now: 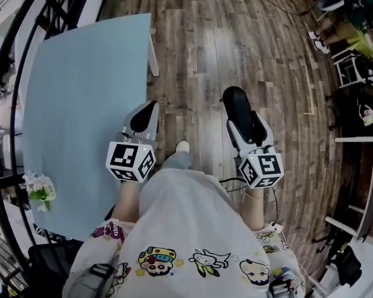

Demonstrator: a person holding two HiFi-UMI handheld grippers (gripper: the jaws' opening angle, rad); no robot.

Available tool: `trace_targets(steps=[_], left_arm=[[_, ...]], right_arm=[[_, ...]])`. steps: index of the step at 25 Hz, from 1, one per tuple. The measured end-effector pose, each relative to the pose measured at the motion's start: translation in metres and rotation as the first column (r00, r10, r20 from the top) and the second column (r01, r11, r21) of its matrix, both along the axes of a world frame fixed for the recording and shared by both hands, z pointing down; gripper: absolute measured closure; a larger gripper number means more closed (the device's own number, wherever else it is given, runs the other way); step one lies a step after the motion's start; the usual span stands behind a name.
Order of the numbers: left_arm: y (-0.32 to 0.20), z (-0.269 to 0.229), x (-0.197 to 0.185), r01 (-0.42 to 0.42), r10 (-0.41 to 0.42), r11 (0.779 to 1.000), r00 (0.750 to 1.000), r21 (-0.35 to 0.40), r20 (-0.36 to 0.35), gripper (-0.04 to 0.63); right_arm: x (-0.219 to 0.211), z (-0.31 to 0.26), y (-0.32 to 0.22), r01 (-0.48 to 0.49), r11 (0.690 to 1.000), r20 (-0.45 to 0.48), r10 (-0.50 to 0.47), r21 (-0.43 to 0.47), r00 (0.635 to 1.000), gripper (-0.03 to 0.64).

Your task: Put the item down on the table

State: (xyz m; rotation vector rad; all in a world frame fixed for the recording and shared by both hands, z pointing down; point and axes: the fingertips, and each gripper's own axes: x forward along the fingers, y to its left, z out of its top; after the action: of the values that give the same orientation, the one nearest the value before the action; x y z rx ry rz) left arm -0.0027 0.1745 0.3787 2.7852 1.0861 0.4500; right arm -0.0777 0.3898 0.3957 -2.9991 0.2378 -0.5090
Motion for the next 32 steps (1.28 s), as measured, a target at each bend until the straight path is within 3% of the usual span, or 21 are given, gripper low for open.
trace_targets(steps=[7,11,16,19,22,28,30,32], left_arm=[[-0.026,0.029,0.037,0.063,-0.061,0.997,0.997,-0.039,0.041,0.598],[-0.05,0.034,0.049,0.141,-0.137,0.988,0.989,-0.065,0.061,0.598],[-0.081,0.033,0.061,0.26,-0.257,0.964,0.965,-0.051,0.057,0.598],[-0.111,0.032,0.068,0.361,-0.36,0.932,0.932,-0.028,0.045,0.597],[-0.145,0.029,0.072,0.489,-0.488,0.872,0.872,-0.028,0.033,0.597],[-0.205,0.029,0.065,0.71,-0.71,0.704,0.703,-0.003,0.041,0.597],[-0.224,0.028,0.063,0.772,-0.771,0.636,0.635,-0.003,0.042,0.597],[-0.24,0.026,0.059,0.835,-0.834,0.55,0.55,0.0,0.041,0.597]], right_arm=[[0.061,0.015,-0.036,0.108,0.993,0.032,-0.107,-0.043,0.994,0.282],[0.09,0.015,-0.064,0.2,0.978,0.051,-0.197,-0.059,0.979,0.282],[0.133,0.014,-0.101,0.336,0.941,0.053,-0.333,-0.051,0.941,0.282],[0.16,0.019,-0.135,0.442,0.896,0.051,-0.44,-0.043,0.897,0.282],[0.187,0.02,-0.175,0.566,0.824,0.048,-0.565,-0.033,0.824,0.282],[0.241,0.018,-0.25,0.759,0.65,0.042,-0.758,-0.015,0.65,0.282],[0.256,0.018,-0.276,0.81,0.586,0.04,-0.809,-0.011,0.586,0.282],[0.269,0.018,-0.303,0.864,0.504,0.037,-0.863,-0.005,0.504,0.282]])
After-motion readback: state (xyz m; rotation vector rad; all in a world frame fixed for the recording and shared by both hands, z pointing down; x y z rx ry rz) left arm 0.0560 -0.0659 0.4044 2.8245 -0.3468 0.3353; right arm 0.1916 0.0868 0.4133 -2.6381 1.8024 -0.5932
